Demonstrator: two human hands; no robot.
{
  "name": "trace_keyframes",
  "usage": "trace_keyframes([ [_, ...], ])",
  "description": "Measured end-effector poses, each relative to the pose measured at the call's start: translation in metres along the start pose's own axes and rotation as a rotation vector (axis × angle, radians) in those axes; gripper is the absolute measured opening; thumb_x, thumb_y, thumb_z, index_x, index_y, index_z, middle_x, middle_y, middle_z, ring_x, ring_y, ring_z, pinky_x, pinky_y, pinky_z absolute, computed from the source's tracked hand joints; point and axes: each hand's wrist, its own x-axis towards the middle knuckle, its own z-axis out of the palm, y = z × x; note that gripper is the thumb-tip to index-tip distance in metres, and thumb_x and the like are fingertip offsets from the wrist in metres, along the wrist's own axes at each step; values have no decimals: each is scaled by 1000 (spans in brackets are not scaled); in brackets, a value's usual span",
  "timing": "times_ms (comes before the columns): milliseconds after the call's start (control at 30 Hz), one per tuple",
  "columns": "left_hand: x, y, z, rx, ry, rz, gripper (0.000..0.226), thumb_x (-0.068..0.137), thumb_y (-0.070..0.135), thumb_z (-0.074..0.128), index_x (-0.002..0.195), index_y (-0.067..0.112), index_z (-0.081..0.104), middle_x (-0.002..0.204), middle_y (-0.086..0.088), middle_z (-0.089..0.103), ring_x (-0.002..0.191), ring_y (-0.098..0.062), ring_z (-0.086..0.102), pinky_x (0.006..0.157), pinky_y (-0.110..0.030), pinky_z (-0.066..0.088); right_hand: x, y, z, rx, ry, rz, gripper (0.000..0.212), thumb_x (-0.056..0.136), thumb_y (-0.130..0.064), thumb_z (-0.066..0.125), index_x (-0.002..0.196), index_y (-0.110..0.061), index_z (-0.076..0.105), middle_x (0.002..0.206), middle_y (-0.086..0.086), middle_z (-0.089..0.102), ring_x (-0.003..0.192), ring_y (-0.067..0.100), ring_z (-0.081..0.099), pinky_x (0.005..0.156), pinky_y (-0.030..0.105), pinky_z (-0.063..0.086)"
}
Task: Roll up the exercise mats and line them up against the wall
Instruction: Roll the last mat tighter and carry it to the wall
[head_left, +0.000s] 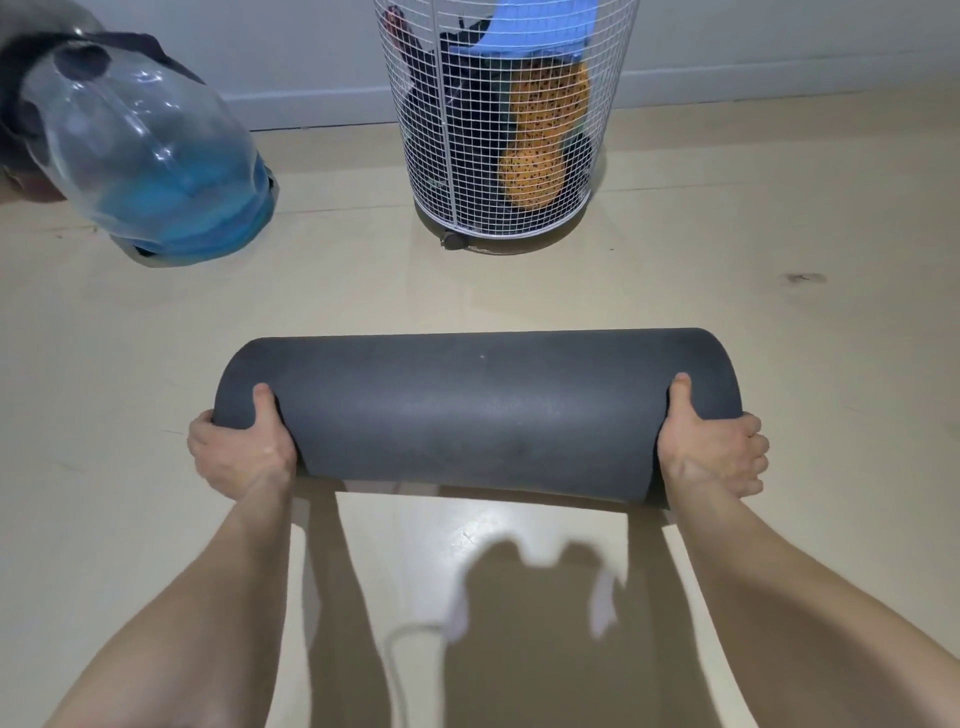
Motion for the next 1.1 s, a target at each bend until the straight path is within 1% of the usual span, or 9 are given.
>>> trace_keyframes([
  [100,-1,-7,-3,-53,-41,-44,77,82,68,59,135,12,48,131,-12,63,119,-36,59,103,-45,45,4,2,2,55,-19,5,98,80,-85,51,134,-3,51,135,20,57,128,42,52,110,52,37],
  [333,-29,-4,4,29,34,21,79,85,59,64,144,10,48,136,-19,54,131,-40,45,114,-47,36,16,3,-4,21,89,40,87,83,-73,56,133,-2,48,138,20,51,132,41,44,112,51,31],
  [467,-34,3,14,141,-8,22,101,78,72,64,152,9,38,146,-18,44,136,-43,39,118,-51,30,14,0,2,-50,79,-21,84,90,-70,49,145,-7,40,142,23,46,131,43,41,117,54,24],
  [533,-46,6,18,243,-13,137,105,79,77,51,158,12,29,158,-20,32,144,-48,28,122,-55,19,6,-5,4,-135,51,-125,78,97,-66,39,158,-18,28,155,23,33,140,45,31,120,61,13],
  [600,-66,7,24,390,-94,324,92,88,76,41,163,25,24,170,-16,13,153,-50,10,123,-61,9,-5,-9,4,-276,-29,-286,74,100,-64,30,163,-28,17,168,19,13,152,45,11,120,67,3],
  [700,-99,8,32,542,-245,563,74,97,71,30,163,37,23,174,-1,6,158,-39,-4,122,-67,1,-24,-16,8,-478,-170,-578,72,101,-66,21,165,-33,12,174,8,-1,157,39,-6,121,68,-4],
  [867,-124,3,43,603,-300,857,65,98,63,26,159,38,35,170,1,27,158,-34,11,116,-74,7,-63,-36,28,-611,-339,-989,73,100,-70,13,165,-37,12,174,3,3,159,35,-4,123,64,-3],
  [1000,-121,-2,45,628,-307,865,67,98,65,22,159,39,34,170,2,27,158,-32,12,118,-73,7,-70,-43,32,-699,-423,-1136,90,88,-86,10,164,-38,12,173,3,9,159,33,1,121,66,-2],
  [1100,-122,-3,41,639,-329,856,68,98,67,21,160,40,31,171,3,23,159,-31,8,119,-70,6,-60,-71,32,-724,-514,-1216,104,77,-96,24,162,-36,21,168,7,23,155,30,15,123,64,7],
])
